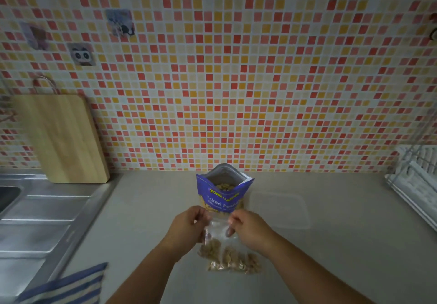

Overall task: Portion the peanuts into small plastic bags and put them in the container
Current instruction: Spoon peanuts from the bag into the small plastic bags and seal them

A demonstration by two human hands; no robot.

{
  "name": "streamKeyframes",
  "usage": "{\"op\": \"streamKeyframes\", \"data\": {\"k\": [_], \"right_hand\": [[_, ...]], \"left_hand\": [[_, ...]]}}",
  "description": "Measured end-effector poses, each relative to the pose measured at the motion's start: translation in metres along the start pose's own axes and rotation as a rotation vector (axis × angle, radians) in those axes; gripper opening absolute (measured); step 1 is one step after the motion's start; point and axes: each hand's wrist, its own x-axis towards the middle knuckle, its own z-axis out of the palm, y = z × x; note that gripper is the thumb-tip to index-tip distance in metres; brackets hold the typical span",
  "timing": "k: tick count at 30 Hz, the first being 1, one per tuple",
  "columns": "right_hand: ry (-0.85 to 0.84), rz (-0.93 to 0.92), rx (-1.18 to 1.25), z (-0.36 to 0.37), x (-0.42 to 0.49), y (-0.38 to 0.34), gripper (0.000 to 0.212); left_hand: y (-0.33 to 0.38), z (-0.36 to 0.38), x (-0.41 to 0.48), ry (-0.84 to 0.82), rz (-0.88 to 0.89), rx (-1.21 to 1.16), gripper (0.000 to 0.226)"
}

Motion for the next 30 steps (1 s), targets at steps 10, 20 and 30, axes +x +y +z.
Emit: {"op": "streamKeyframes", "data": {"k": [10, 20, 30], "right_hand": [[0.023, 0.090, -0.149, 0.051, 0.040, 0.035, 0.026], [0.408, 0.119, -0.306, 0.063, 0.036, 0.053, 0.029], [0.294, 0.284, -0.202, 0.073, 0.024, 0.066, 0.028]], "left_hand": [[-0.069, 0.011, 0.022, 0.066, -0.190, 0.093, 0.033], [-0.083, 0.020, 0.032, 0.144, -0.223, 0.304, 0.013], [-0.084, 0.024, 0.031, 0.181, -0.286, 0.465, 0.010]]}}
